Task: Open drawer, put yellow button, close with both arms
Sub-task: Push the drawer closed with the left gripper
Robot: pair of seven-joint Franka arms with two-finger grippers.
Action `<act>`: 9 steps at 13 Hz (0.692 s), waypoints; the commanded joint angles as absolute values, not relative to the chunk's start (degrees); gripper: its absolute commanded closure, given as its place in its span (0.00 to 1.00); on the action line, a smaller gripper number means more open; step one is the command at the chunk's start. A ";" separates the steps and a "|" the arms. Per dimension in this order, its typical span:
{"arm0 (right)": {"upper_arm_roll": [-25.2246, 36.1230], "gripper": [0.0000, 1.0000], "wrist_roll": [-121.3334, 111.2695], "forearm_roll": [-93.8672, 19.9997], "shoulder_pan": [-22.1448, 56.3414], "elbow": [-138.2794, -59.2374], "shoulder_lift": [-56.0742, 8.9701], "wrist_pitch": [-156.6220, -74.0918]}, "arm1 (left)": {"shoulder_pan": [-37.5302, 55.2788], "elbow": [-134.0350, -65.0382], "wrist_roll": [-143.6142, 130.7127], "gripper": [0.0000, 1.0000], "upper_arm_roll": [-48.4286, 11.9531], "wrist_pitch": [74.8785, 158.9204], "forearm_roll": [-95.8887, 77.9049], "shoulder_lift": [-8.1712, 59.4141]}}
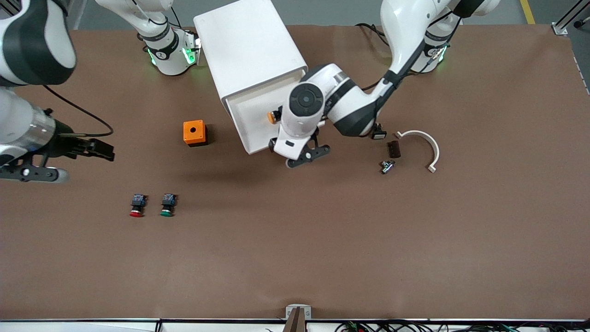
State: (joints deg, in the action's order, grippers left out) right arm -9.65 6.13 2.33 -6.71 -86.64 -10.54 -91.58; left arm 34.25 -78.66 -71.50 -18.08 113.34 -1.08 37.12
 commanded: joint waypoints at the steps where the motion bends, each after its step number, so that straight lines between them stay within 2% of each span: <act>1: -11.07 0.00 0.72 2.37 -10.89 -86.66 -9.84 -90.97 | 37.52 -79.71 -76.54 0.00 -18.19 112.67 -0.53 36.56; 9: -11.60 0.00 3.33 1.58 -10.90 -85.78 -10.20 -90.18 | 45.17 -81.12 -85.15 0.00 -18.54 112.76 -3.52 37.18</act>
State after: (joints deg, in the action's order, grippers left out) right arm -10.73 1.95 2.08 -10.79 -86.61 -10.53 -90.82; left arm 44.53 -80.84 -83.28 -18.44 113.15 -2.06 37.24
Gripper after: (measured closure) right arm 0.000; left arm 0.000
